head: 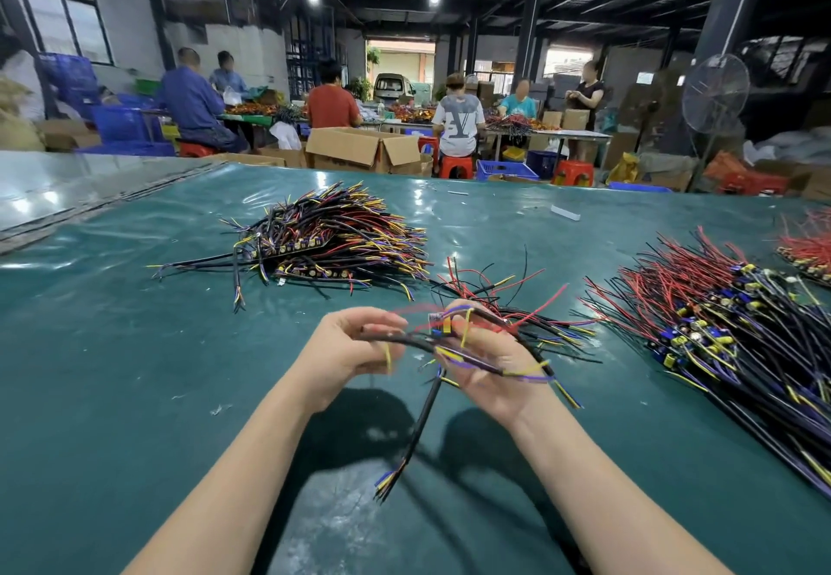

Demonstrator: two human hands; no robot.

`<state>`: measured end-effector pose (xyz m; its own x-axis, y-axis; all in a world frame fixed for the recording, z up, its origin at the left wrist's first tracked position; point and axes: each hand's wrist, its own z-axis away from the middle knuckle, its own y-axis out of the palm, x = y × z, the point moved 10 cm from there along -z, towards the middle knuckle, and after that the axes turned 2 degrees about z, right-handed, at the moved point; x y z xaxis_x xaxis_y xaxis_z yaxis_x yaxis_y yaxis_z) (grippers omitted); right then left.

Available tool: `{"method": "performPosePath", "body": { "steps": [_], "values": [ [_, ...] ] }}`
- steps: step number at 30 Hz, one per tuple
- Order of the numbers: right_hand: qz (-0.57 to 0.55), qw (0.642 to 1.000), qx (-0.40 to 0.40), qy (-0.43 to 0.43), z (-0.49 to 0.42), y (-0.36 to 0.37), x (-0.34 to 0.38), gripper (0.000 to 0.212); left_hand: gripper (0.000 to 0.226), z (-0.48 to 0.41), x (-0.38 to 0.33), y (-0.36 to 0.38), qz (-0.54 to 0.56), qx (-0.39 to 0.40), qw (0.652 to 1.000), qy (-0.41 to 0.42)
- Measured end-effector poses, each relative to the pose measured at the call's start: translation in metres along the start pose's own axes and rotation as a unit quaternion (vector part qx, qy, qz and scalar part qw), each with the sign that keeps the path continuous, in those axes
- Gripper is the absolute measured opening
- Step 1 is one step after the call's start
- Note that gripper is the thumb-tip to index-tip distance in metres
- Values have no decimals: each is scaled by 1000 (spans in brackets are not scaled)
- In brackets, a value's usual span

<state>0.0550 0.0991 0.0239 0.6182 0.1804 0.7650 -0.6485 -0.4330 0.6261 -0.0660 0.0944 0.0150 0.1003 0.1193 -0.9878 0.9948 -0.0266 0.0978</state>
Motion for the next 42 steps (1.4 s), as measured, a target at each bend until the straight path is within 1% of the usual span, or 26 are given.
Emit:
{"method": "performPosePath", "body": {
  "steps": [2, 3, 4, 5, 6, 7, 9, 11, 14, 16, 18, 20, 23, 25, 27, 28, 29, 30, 31, 32, 33, 34, 36, 38, 40, 42],
  "values": [
    [58, 997, -43, -25, -1, -17, 8, 19, 33, -2, 1, -31, -13, -90, 996, -17],
    [83, 993, -74, -41, -1, -27, 13, 21, 24, -1, 3, -52, -43, -149, 987, -29],
    [112, 987, -105, -53, -1, -35, 17, 24, 16, 1, 4, -71, -112, -206, 971, -43],
    [142, 979, -130, -61, -1, -43, 19, 26, 14, 4, 4, -86, -209, -248, 944, -65],
    [171, 972, -146, -63, 0, -46, 21, 27, 23, 7, 2, -93, -310, -265, 909, -88],
    [196, 966, -154, -65, 0, -47, 22, 26, 35, 9, 0, -94, -397, -261, 874, -102],
    [234, 958, -150, -64, -1, -44, 21, 22, 56, 9, -5, -85, -526, -230, 812, -107],
    [250, 956, -140, -58, -2, -40, 18, 22, 70, 8, -3, -75, -601, -202, 762, -128],
    [244, 958, -139, -54, -2, -39, 13, 21, 73, 11, 4, -72, -644, -201, 717, -173],
    [258, 952, -157, -57, -1, -40, 11, 22, 80, 12, 2, -64, -675, -208, 689, -163],
    [291, 936, -187, -70, 0, -45, 12, 26, 89, 12, -3, -51, -691, -215, 677, -133],
    [353, 905, -212, -104, 3, -48, 20, 26, 90, 13, -16, -36, -681, -236, 690, -68],
    [481, 836, -193, -181, 7, -34, 36, 30, 77, 25, -54, -8, -618, -285, 721, 131],
    [515, 820, -172, -182, 7, -27, 34, 38, 66, 39, -75, 6, -554, -313, 728, 255],
    [530, 819, -148, -166, 3, -23, 28, 42, 56, 43, -78, 9, -530, -310, 737, 282],
    [538, 817, -138, -154, 0, -22, 26, 43, 49, 38, -74, 11, -521, -279, 757, 278],
    [544, 817, -129, -144, -2, -21, 23, 43, 40, 30, -65, 13, -495, -228, 797, 260],
    [532, 826, -125, -135, -3, -20, 22, 38, 29, 21, -53, 17, -446, -165, 850, 227],
    [491, 853, -121, -125, -4, -20, 20, 29, 16, 16, -39, 23, -389, -106, 897, 182],
    [475, 865, -112, -115, -5, -21, 19, 18, 5, 11, -24, 27, -344, -67, 927, 133],
    [482, 864, -99, -110, -6, -19, 19, 12, 6, 8, -13, 28, -300, -55, 948, 92],
    [492, 860, -86, -106, -5, -17, 18, 15, 12, 6, -3, 25, -245, -55, 966, 55],
    [444, 890, -80, -73, -6, -24, 15, 16, 15, 1, 12, 19, -125, -53, 991, -17],
    [398, 911, -89, -62, -7, -28, 16, 21, 12, 1, 25, 21, -65, -20, 994, -81],
    [407, 905, -93, -76, -7, -27, 19, 21, 8, 4, 35, 32, -2, 20, 991, -129],
    [428, 894, -97, -93, -6, -25, 20, 19, 14, 7, 40, 38, 30, 29, 988, -147]
  ]
}}
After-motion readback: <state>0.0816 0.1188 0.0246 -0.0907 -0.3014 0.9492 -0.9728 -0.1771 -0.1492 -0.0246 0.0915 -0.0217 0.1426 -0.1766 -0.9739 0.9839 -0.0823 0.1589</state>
